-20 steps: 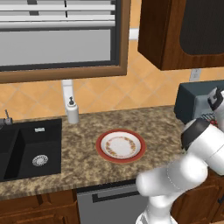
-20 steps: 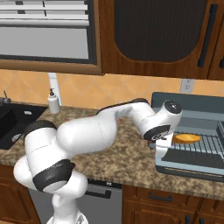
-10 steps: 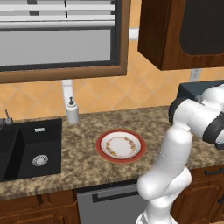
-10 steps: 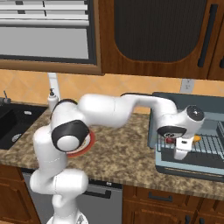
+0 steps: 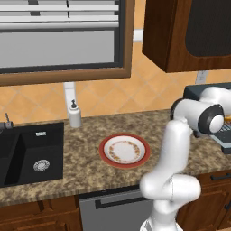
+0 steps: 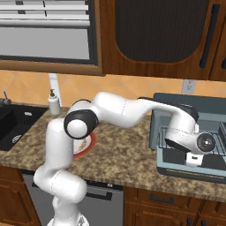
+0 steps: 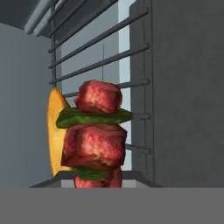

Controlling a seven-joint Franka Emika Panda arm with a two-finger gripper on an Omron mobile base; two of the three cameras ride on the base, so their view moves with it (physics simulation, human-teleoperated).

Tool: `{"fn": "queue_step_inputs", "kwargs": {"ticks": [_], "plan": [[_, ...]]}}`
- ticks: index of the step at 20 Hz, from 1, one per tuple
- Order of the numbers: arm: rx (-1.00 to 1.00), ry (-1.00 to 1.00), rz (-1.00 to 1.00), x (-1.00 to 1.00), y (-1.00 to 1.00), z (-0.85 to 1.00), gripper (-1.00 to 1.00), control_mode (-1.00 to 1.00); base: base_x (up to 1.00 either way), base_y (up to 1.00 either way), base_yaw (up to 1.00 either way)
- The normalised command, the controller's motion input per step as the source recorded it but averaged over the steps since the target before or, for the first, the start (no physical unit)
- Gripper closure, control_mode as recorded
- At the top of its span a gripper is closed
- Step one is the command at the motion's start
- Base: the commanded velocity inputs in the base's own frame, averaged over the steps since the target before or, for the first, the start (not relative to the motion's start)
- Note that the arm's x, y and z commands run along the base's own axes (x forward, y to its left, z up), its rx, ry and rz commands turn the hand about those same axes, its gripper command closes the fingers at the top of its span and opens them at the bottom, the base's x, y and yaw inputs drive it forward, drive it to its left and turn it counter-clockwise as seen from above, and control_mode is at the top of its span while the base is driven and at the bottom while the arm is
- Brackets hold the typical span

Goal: Pick up the kebab skewer and baguette bread, and place them inside the toaster oven. Close the toaster oven door and start by setting the timer.

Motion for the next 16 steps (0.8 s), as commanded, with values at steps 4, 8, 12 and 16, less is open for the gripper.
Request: {"fn": "queue_step_inputs", "kwargs": {"ticks": [4, 8, 12, 16], "plan": [[0.00, 0.00, 0.00, 0.04, -0.29, 0.01, 1.00, -1.00, 0.00, 0.00, 0.00], [0.00, 0.00, 0.00, 0.00, -0.05, 0.16, 1.00, -1.00, 0.00, 0.00, 0.00], [0.00, -0.05, 0.00, 0.00, 0.01, 0.05, 1.00, -1.00, 0.00, 0.00, 0.00], [0.00, -0.06, 0.00, 0.06, 0.32, 0.01, 1.00, -1.00, 0.00, 0.00, 0.00]]}}
